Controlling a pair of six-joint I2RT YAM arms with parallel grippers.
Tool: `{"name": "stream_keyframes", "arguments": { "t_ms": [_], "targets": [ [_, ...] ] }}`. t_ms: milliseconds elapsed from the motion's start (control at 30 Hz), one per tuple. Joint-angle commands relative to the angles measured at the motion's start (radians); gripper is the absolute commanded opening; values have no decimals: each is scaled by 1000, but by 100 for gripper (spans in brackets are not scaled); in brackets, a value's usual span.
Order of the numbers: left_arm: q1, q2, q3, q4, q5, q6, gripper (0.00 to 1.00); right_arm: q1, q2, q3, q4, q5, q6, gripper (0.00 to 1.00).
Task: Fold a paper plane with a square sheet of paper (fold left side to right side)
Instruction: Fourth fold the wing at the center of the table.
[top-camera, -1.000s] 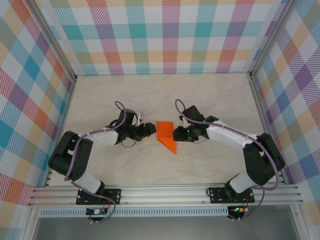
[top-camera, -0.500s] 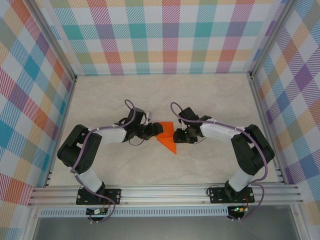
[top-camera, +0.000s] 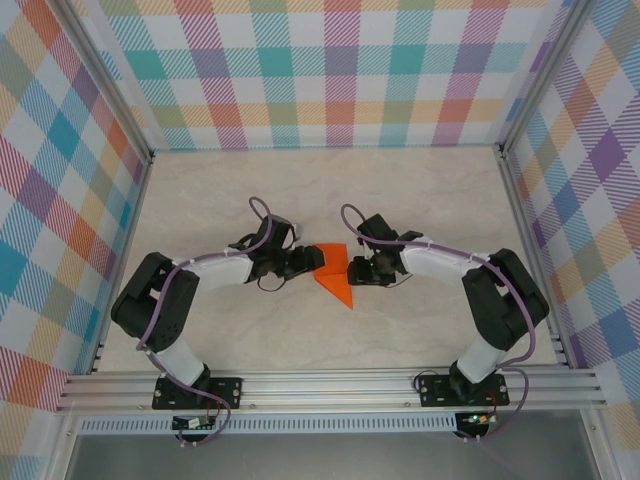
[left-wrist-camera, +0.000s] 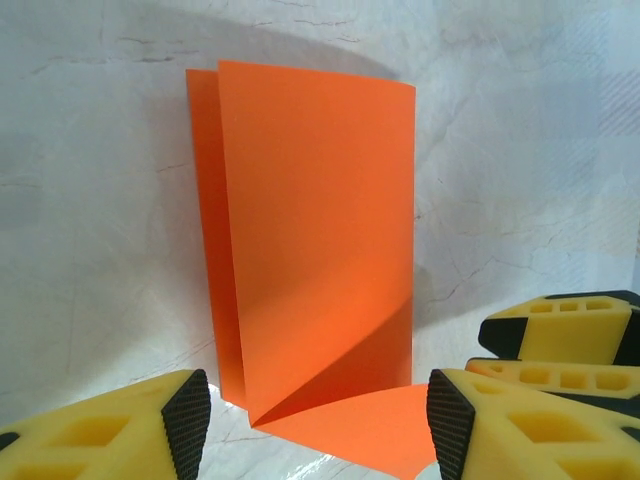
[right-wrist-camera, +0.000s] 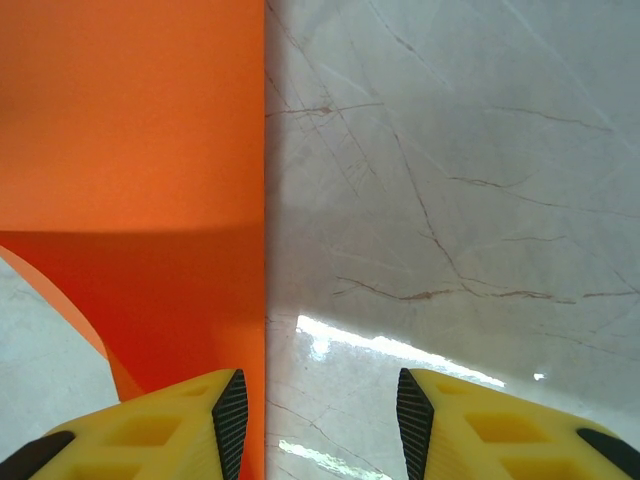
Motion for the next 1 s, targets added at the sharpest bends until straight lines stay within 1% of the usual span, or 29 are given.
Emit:
{"name": "stream_keyframes", "arguments": {
  "t_ms": [0,100,300,367,467,567,667,800,967],
  "targets": [
    [-12,21,24,-16,17,18,59,-5,-3,23,-10,4,-2,46],
    [-14,50,29,30,54,-1,55,-4,-7,21,-10,4,-1,45],
    [-18,86,56,22,56,9,53,-5,-29,16,-15,9,1,45],
    [-18,96,58,28,64,6,51,-5,-43,11,-13,14,2,45],
    [-20,104,60,37,72,3,43,-5,-87,-12,1,31,1,46],
    [-21,103,62,35,72,3,32,-5,-153,-44,11,59,-6,48],
    [-21,99,65,30,71,5,25,2,-221,-81,38,41,-33,49],
    [-21,93,66,26,69,3,22,63,-267,-102,83,-10,-75,50],
    [-23,83,69,20,72,1,21,172,-218,-88,115,40,-87,51]
  ]
}}
